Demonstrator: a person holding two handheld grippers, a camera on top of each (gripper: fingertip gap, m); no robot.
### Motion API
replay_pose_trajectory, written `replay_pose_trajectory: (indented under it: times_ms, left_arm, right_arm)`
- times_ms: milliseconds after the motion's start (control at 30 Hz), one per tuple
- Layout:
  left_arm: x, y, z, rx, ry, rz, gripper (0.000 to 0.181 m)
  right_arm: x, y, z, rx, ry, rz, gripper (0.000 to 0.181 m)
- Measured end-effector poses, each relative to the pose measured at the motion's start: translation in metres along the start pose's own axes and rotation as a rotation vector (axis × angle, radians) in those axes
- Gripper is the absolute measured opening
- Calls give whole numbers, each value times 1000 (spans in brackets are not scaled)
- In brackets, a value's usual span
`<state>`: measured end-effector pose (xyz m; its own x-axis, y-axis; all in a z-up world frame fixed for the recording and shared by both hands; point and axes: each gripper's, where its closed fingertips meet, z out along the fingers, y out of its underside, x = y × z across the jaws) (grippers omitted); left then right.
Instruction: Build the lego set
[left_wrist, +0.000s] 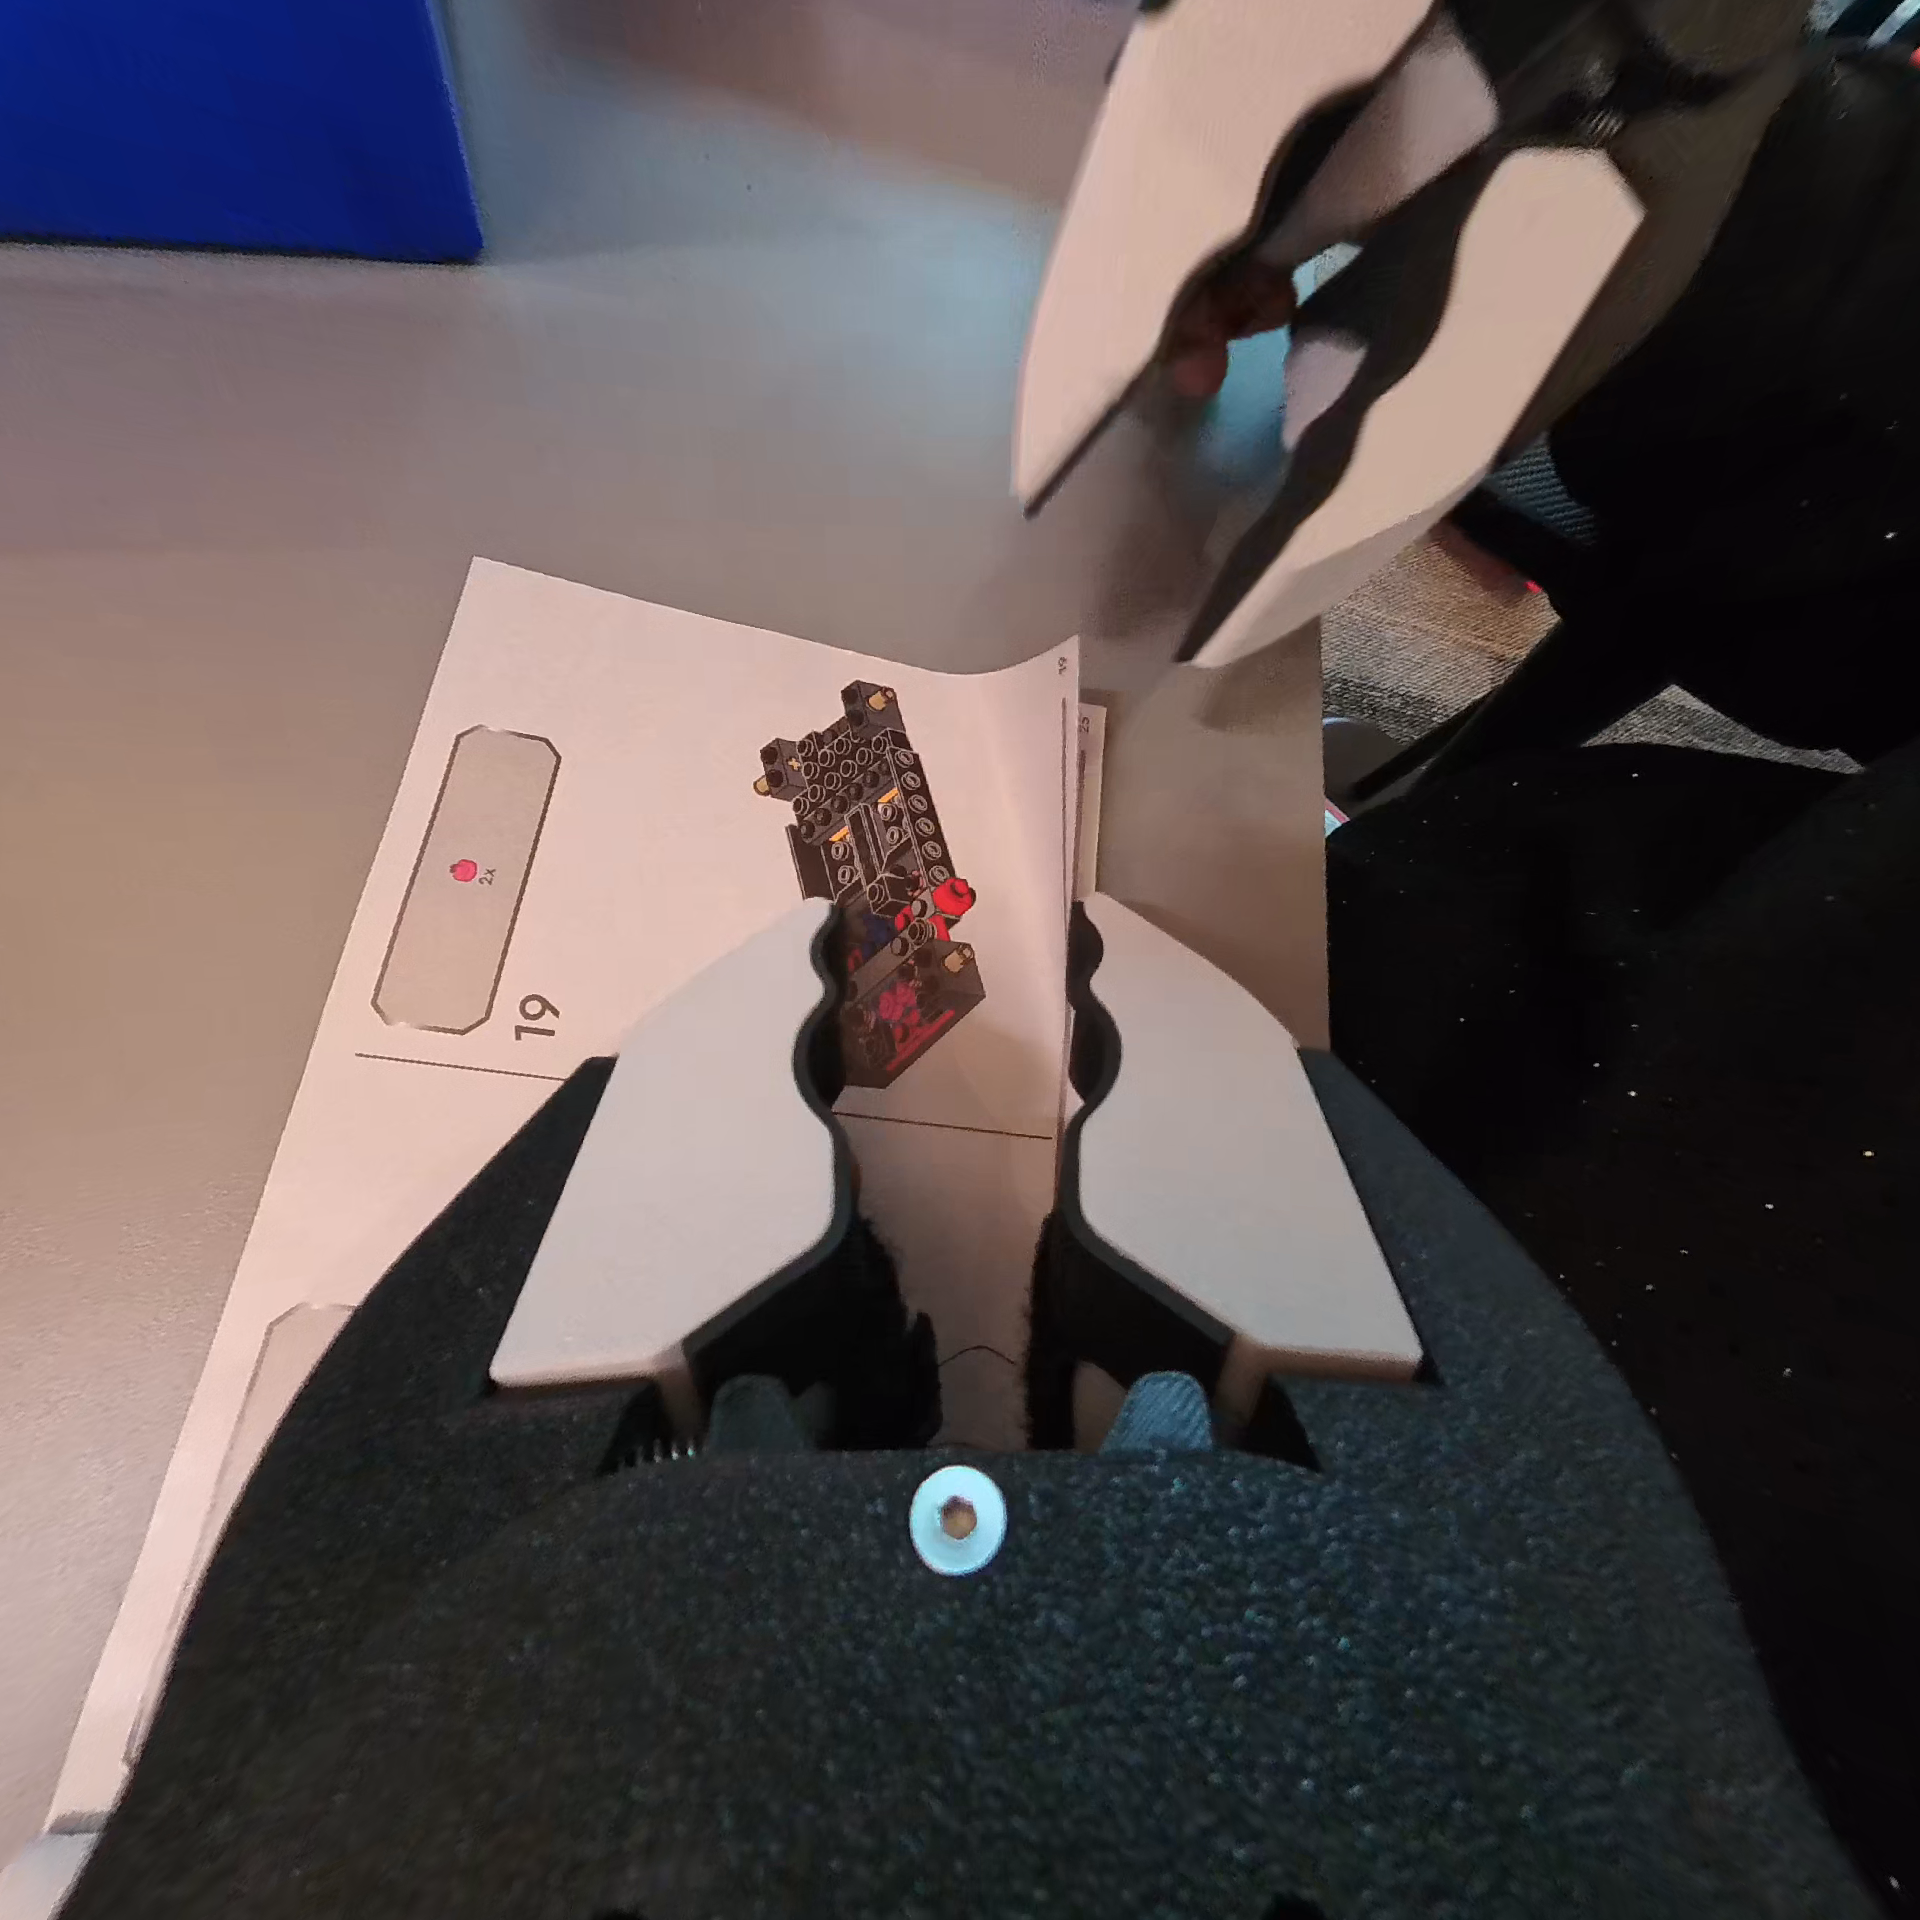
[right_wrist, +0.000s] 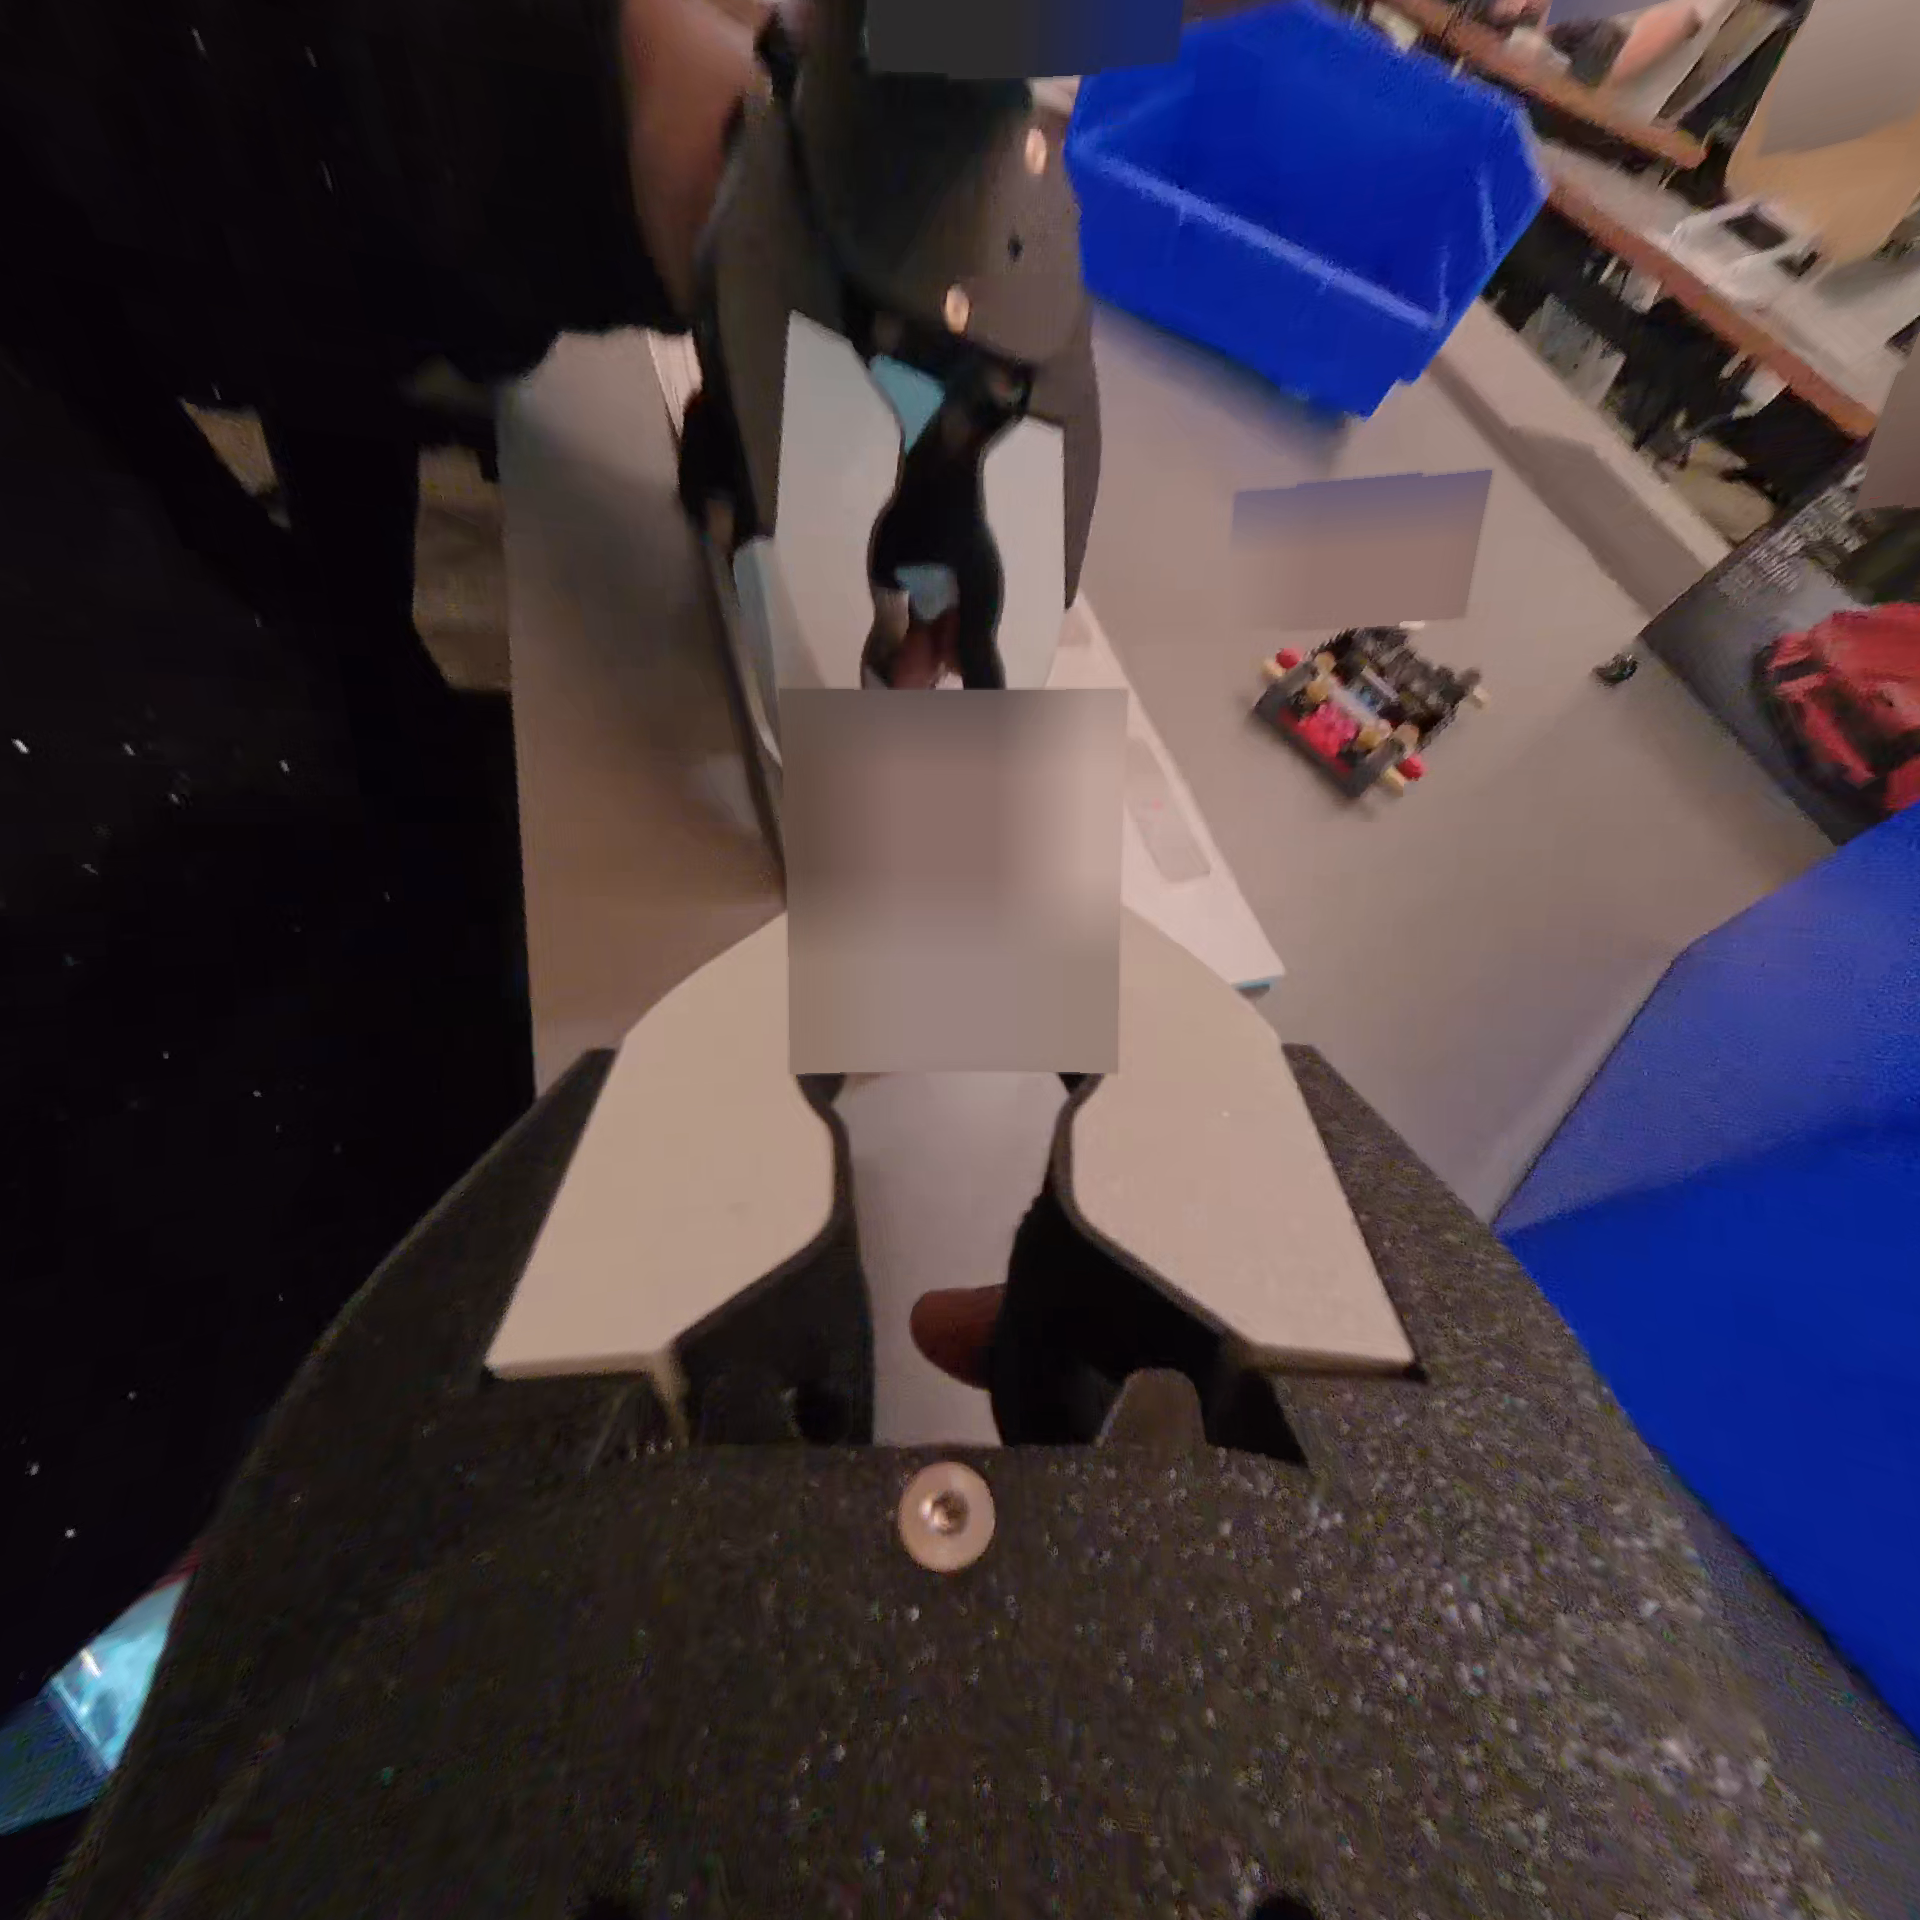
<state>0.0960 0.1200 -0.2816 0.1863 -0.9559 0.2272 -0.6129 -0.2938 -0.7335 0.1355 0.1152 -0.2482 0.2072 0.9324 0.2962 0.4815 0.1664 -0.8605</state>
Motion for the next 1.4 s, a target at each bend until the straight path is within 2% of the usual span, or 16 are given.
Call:
replay_pose_trajectory:
  times_ms: [100, 300, 400, 1400]
  left_arm:
    - [0, 0, 0, 3, 9, -8, 39]
    - [0, 0, 0, 4, 16, -14, 40]
    - [0, 0, 0, 5, 19, -18, 40]
    - [0, 0, 0, 0, 23, -23, 40]
  right_arm:
    - [0, 7, 4, -11, -6, 13, 18]
    - [-2, 17, 8, -84, -15, 9, 16]
    - [-4, 16, 7, -79, -26, -6, 7]
    - [-6, 15, 7, -75, -25, -11, 9]
